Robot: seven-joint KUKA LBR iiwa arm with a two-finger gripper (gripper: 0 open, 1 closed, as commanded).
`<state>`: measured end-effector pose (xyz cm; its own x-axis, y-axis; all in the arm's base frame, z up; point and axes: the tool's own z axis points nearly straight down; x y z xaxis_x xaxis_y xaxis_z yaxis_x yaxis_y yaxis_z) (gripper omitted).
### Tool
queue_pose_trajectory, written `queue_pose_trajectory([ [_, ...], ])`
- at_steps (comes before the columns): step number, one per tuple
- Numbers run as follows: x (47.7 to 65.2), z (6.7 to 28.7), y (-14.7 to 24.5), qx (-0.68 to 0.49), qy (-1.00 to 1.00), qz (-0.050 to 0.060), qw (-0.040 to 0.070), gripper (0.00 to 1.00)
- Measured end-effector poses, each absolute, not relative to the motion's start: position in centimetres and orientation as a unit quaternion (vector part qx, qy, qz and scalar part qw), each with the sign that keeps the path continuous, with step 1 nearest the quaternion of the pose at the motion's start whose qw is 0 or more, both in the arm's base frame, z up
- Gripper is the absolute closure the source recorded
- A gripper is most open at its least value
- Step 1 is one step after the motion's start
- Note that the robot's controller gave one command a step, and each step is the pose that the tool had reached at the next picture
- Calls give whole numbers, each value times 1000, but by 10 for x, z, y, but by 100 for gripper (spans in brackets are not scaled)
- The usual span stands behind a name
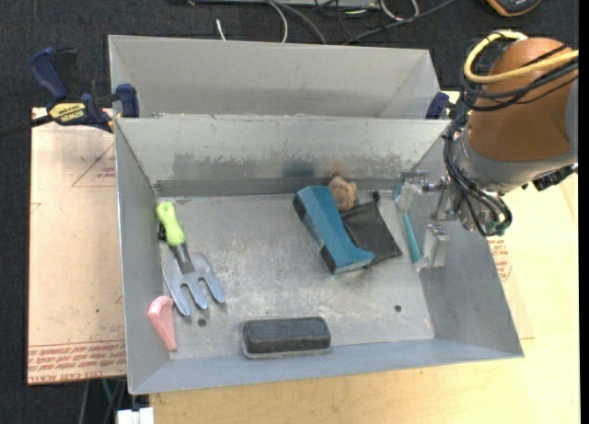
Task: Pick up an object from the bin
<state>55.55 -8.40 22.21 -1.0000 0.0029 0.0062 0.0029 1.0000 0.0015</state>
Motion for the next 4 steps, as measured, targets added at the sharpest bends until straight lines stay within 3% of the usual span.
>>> queue_pose_trajectory([
  [2, 553, 224, -69, 35, -999, 0, -1, 0],
  [3, 529, 176, -33, 42, -999, 0, -2, 0],
  [4, 527, 155, -9, 131, -991, 0, -4, 0],
])
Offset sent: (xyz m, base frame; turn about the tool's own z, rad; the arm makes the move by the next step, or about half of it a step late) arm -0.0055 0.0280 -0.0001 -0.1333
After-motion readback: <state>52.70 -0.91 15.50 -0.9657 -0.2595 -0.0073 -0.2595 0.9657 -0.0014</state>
